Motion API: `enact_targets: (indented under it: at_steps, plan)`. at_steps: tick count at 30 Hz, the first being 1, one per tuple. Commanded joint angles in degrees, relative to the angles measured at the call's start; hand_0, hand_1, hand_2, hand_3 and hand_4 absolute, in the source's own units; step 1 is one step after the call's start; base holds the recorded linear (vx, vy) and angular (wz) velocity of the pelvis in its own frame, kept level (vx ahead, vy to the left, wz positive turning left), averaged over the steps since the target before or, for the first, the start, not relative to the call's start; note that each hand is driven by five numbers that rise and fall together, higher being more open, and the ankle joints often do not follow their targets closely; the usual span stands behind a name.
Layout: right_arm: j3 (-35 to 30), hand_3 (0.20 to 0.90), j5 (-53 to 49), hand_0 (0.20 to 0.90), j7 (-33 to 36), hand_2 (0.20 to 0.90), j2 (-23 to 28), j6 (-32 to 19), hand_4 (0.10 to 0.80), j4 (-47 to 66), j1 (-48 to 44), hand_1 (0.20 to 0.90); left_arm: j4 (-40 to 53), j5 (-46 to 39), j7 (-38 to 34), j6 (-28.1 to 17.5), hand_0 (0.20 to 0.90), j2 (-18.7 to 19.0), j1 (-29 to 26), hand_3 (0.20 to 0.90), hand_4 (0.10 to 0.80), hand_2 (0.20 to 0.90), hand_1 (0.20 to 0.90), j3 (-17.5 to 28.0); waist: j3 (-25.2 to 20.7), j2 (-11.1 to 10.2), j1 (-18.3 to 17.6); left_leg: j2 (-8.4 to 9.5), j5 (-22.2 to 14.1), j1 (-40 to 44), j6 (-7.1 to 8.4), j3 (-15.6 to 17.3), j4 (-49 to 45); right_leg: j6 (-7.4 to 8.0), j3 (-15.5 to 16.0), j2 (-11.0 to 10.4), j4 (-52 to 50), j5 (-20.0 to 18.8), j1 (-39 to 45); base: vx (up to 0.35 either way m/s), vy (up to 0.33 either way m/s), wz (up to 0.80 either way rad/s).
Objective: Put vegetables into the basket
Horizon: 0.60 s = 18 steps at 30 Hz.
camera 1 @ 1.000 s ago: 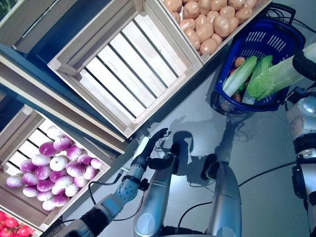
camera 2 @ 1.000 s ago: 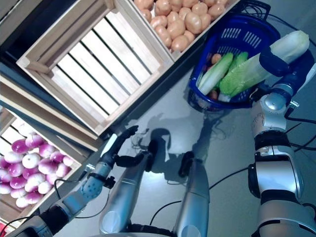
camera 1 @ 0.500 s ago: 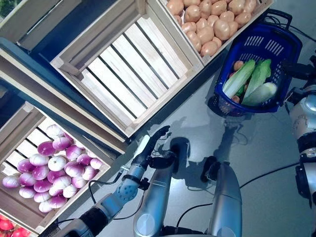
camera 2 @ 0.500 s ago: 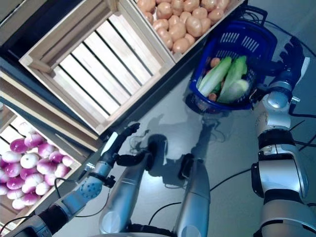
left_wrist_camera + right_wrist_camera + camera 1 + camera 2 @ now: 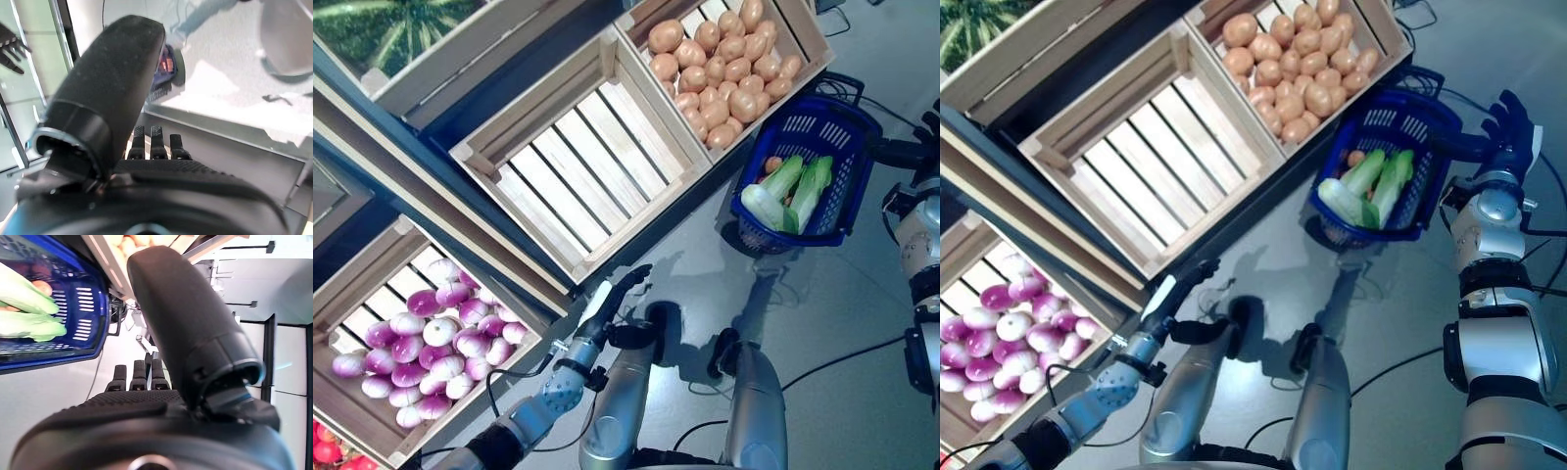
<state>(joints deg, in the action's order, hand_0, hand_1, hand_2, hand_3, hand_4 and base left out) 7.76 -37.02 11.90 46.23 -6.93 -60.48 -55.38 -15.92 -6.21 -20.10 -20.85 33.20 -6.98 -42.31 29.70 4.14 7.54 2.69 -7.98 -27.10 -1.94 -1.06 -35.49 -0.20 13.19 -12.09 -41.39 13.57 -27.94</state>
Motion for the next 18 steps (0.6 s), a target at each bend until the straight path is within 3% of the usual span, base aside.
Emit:
enact_targets:
  at_steps: [1,6,9,11,12,15,16,17,18]
  plan:
    - [2.5,0.9,-2.9,0.9,-3.6,0.9,8.4,-4.4,0.8,2.2,-6.1,0.9,4.9,2.9,0.3,-4.5,0.9,1.1,1.6,0.9,0.8,0.9,0.9,0.4,-7.2,-1.9,1.3,-2.41,5.1,4.9,2.75,-1.0,5.3,-2.72,1.2,3.0,11.1,-4.9,12.4,0.076,0.0,0.12]
    - [2.9,0.9,-5.1,0.9,-7.9,0.9,5.9,-3.9,0.8,3.3,-3.1,0.9,-1.2,2.2,2.0,-3.5,0.9,-0.7,1.7,0.9,0.8,0.9,0.9,0.0,-11.6,-3.6,0.6,-3.14,7.0,13.1,3.41,-0.1,17.9,-0.66,0.9,4.0,23.7,-9.1,19.5,0.103,0.024,-0.13]
    - [1.1,0.9,-6.7,0.9,-10.6,0.9,0.7,-3.5,0.8,5.9,3.9,0.9,-7.8,1.6,3.8,-1.6,0.9,-3.6,2.0,0.9,0.8,0.9,0.9,0.9,-16.7,-4.5,-0.8,-3.79,9.5,19.5,3.45,0.9,27.9,0.84,-0.1,5.1,32.9,-12.5,24.6,0.13,0.072,-0.19]
    - [0.6,0.9,-8.0,0.9,-11.2,0.9,-1.2,-3.6,0.8,6.7,6.1,0.9,-9.9,1.4,4.2,-1.1,0.9,-4.7,1.9,0.9,0.8,0.9,0.9,1.4,-17.8,-4.6,-1.2,-4.01,10.0,20.8,3.44,1.1,29.8,1.18,-0.6,5.3,34.6,-13.3,25.6,0.091,0.056,-0.17]
    - [-0.6,0.9,-8.5,0.9,-12.2,0.9,-7.0,-3.6,0.8,8.7,12.7,0.9,-14.8,1.2,5.9,0.1,0.9,-7.2,1.8,0.9,0.8,0.9,0.9,3.1,-20.5,-4.7,-2.1,-4.58,11.0,23.5,3.42,1.8,33.6,1.85,-1.4,5.6,37.7,-14.9,27.2,0.112,0.057,-0.09]
    - [-0.3,0.9,-11.0,0.9,-12.5,0.9,-16.1,-4.4,0.8,12.1,21.9,0.9,-20.7,1.3,7.9,1.7,0.9,-10.1,1.4,0.9,0.8,0.9,0.9,4.9,-23.0,-4.6,-3.3,-5.18,12.1,26.3,3.44,2.5,38.0,2.59,-2.7,6.0,41.3,-16.8,28.8,0.077,0.042,-0.15]
    - [-0.3,0.9,-11.0,0.9,-12.5,0.9,-16.1,-4.4,0.8,12.1,21.9,0.9,-20.7,1.3,7.9,1.7,0.9,-10.1,1.4,0.9,0.8,0.9,0.9,4.9,-23.0,-4.6,-3.3,-5.18,12.1,26.3,3.44,2.5,38.0,2.59,-2.7,6.0,41.3,-16.8,28.8,0.034,0.029,-0.15]
    - [0.4,0.9,-10.8,0.9,-13.0,0.9,-22.3,-4.8,0.8,14.0,28.9,0.9,-25.8,0.7,9.4,1.9,0.9,-12.5,1.4,0.9,0.8,0.9,0.9,6.0,-24.1,-4.5,-4.2,-5.35,12.5,27.5,3.49,2.7,40.1,2.95,-3.2,6.4,43.0,-17.7,29.6,0.02,0.027,-0.12]
    - [1.2,0.9,-11.5,0.9,-13.4,0.9,-24.8,-4.5,0.8,15.0,32.5,0.9,-28.0,0.3,10.5,2.2,0.9,-13.7,1.5,0.9,0.8,0.9,0.9,6.9,-24.6,-4.5,-4.7,-5.25,12.6,27.6,3.45,2.6,40.5,3.09,-3.7,6.6,43.9,-18.0,29.9,0.016,0.033,-0.09]
